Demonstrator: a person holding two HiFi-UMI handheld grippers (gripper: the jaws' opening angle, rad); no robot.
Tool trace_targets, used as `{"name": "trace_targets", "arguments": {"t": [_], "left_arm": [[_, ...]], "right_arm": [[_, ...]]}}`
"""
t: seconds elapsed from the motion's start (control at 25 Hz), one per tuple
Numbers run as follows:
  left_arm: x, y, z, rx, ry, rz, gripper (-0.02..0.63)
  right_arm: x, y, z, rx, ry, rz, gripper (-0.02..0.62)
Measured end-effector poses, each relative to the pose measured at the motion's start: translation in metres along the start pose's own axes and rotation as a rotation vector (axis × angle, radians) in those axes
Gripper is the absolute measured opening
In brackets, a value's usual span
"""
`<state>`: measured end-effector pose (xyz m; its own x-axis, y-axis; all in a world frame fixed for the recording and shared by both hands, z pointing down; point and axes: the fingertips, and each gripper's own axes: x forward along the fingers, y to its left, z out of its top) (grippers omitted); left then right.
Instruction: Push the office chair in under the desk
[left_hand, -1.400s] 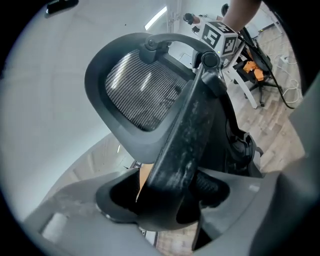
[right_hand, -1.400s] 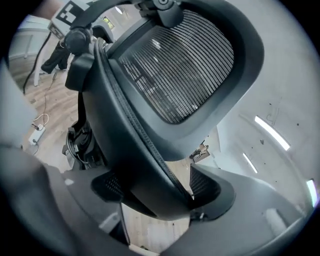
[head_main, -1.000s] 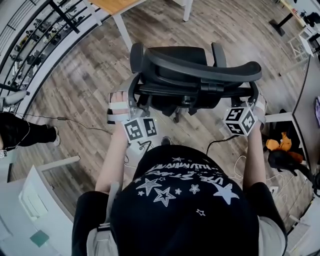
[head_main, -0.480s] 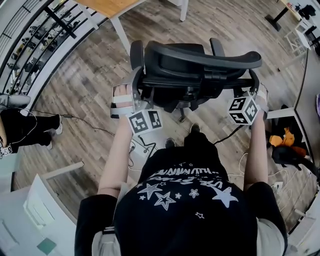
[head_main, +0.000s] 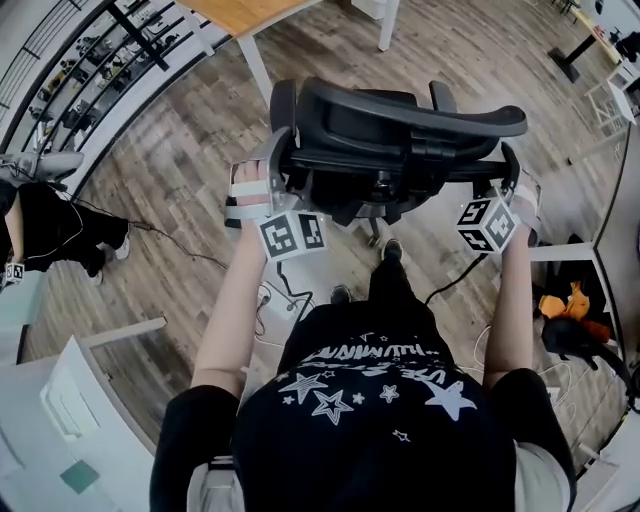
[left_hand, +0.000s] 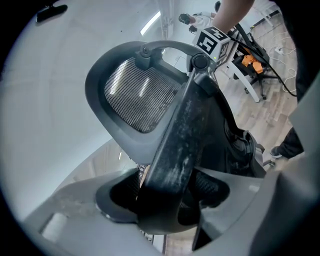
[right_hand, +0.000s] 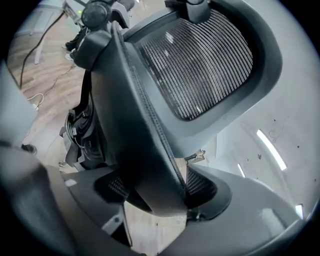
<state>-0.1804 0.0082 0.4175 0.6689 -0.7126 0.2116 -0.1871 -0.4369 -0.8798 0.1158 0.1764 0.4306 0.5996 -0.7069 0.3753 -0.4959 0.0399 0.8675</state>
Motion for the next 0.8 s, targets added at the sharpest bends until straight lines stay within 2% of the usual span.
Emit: {"name": "trace_targets", "arguments": {"t": [0.44,0.68,0.8], "left_arm": [[0.036,0.007,-0.005,-0.022,0.074,0.031,0.313],[0.077,0.017,-0.011,-0.041,0.121,0.048,0.313],[0.12,0.033,-0.017,-0.05,0.146,0.054,0.313]], "right_arm": [[0.053,-0.014,0.014,-0.033,-0.055,0.018,0.318],[0.098,-0.027,0.028,-0.059,-0.094,0.03,0.305],[0.142,-0.042,0.047,-0.082,-0.119,0.04,0.3]]}}
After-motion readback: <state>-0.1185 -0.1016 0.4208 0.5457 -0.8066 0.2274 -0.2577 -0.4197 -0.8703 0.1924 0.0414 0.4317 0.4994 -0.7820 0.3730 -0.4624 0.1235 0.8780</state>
